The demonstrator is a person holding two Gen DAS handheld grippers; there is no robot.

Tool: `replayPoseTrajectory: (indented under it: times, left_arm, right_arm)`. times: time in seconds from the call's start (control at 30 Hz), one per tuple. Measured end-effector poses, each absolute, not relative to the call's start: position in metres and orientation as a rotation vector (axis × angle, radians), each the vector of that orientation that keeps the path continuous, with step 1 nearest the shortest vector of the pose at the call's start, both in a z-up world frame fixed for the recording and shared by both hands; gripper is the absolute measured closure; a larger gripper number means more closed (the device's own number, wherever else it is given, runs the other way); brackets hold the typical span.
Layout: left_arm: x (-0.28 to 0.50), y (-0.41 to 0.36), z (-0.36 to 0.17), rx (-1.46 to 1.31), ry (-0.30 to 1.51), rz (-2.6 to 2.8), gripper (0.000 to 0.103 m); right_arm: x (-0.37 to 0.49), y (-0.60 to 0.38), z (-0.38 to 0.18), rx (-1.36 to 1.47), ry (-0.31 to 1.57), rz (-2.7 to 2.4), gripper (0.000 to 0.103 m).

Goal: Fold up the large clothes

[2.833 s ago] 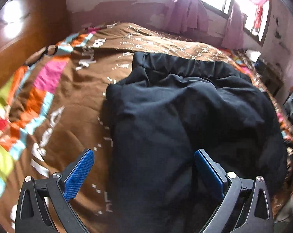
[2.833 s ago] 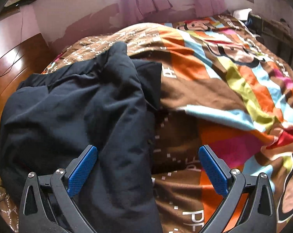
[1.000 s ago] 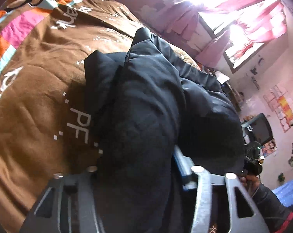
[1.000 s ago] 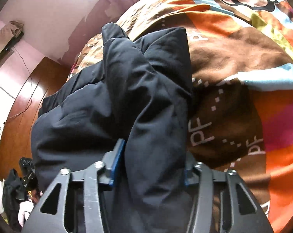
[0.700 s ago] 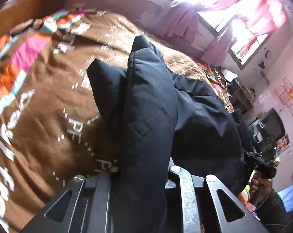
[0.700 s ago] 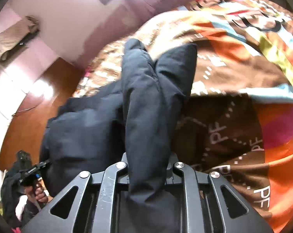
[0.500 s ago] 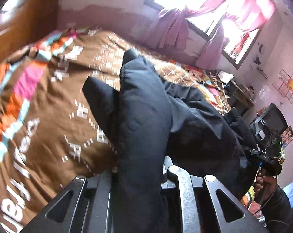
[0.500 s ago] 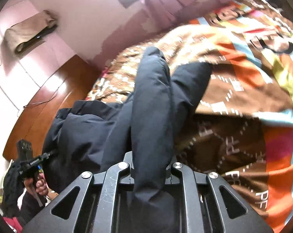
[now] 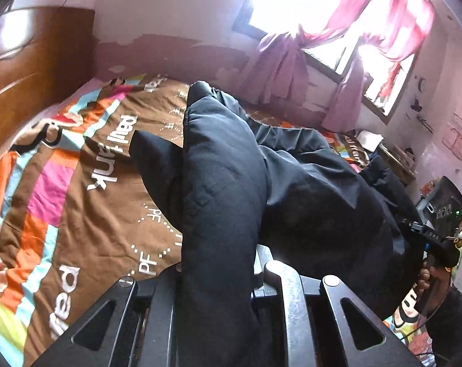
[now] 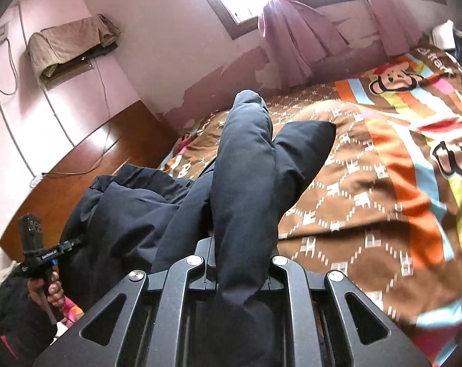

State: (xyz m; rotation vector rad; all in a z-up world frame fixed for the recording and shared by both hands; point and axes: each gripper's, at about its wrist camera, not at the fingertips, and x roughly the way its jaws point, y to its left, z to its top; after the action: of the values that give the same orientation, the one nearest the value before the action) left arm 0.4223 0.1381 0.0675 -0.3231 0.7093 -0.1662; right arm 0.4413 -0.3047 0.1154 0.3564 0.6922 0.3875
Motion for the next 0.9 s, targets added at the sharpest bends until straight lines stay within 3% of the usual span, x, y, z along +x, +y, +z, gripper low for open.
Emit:
replayPoseTrajectory:
  times: [0.27, 0.37, 0.4, 0.47, 0.5, 0.53, 0.63, 0.9]
  left_arm:
    - [0.468, 0.133, -0.008, -0.333, 0.817, -0.083, 0.086]
    - [0.465, 0.134, -0.009, -0.335, 0.823, -0.076, 0.079]
    - [0.465, 0.134, -0.009, -0.327, 0.831, -0.061, 0.073]
    - [0.465, 0.134, -0.010, -0.314, 0.855, -0.026, 0.062]
    - [0.466, 0.135, -0.011, -0.316, 0.871, -0.002, 0.051]
    - [0.465, 0.137, -0.012, -0.324, 0.885, 0.028, 0.042]
    - [0.457, 0.143, -0.012, -0.359, 0.862, 0.107, 0.021]
    - [0.428, 0.138, 0.011, -0.359, 0.776, 0.155, 0.012]
  right_arm:
    - [0.483, -0.290, 0.058, 0.252, 0.821, 0.236, 0.088]
    - [0.483, -0.305, 0.050, 0.288, 0.819, 0.192, 0.080]
    - [0.482, -0.310, 0.049, 0.302, 0.819, 0.173, 0.078]
    - [0.482, -0.317, 0.045, 0.313, 0.823, 0.142, 0.060]
    - [0.481, -0.319, 0.044, 0.310, 0.819, 0.119, 0.051]
    - [0.478, -0.320, 0.044, 0.301, 0.811, 0.100, 0.036]
    - [0.471, -0.324, 0.049, 0.257, 0.746, 0.036, 0.017]
    - [0.448, -0.323, 0.079, 0.205, 0.657, 0.033, 0.004]
